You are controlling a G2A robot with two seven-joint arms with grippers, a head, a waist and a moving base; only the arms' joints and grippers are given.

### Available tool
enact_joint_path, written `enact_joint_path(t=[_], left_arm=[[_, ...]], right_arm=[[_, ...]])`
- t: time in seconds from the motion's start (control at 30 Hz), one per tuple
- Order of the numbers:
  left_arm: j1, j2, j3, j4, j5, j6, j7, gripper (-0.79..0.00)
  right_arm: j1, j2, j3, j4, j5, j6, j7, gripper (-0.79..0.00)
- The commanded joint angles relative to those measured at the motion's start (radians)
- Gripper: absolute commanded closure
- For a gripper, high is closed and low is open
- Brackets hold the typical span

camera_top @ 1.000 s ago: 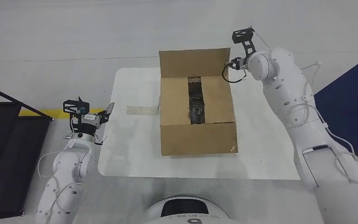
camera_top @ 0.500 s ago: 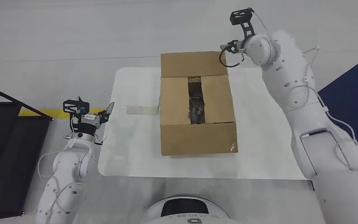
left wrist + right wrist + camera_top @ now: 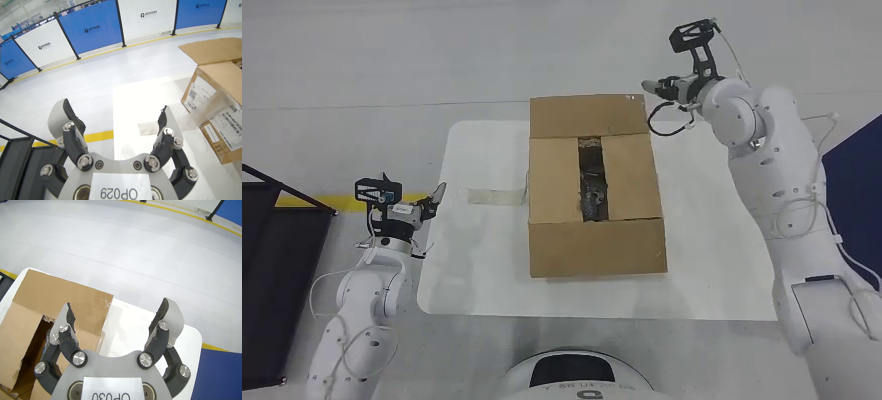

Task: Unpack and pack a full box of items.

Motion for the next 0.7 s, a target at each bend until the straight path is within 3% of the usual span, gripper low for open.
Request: enact_joint_path(t=[0.0, 0.1, 0.2, 0.33, 0.43, 0.6, 0.67], left_arm=[[0.000, 0.000, 0.000, 0.000, 0.000, 0.000, 0.000, -0.785], [0.000, 0.000, 0.000, 0.000, 0.000, 0.000, 0.000, -0.785], [0.000, 0.000, 0.000, 0.000, 0.000, 0.000, 0.000, -0.785], [0.000, 0.000, 0.000, 0.000, 0.000, 0.000, 0.000, -0.785], [0.000, 0.000, 0.000, 0.000, 0.000, 0.000, 0.000, -0.785], [0.000, 0.000, 0.000, 0.000, 0.000, 0.000, 0.000, -0.785], [0.000, 0.000, 0.000, 0.000, 0.000, 0.000, 0.000, -0.785]], right_arm=[[-0.022, -0.005, -0.003, -0.010, 0.117, -0.090, -0.003, -0.785], [-0.047, -0.009, 0.004, -0.009, 0.381, -0.338, 0.038, -0.785], [-0.029, -0.022, -0.038, 0.054, 0.591, -0.425, 0.153, -0.785], [0.021, -0.056, -0.142, 0.166, 0.774, -0.467, 0.261, -0.757], [0.054, -0.085, -0.222, 0.240, 0.817, -0.472, 0.286, -0.763], [0.107, -0.126, -0.322, 0.354, 0.852, -0.452, 0.350, -0.619], [0.129, -0.142, -0.366, 0.385, 0.831, -0.432, 0.389, -0.668]])
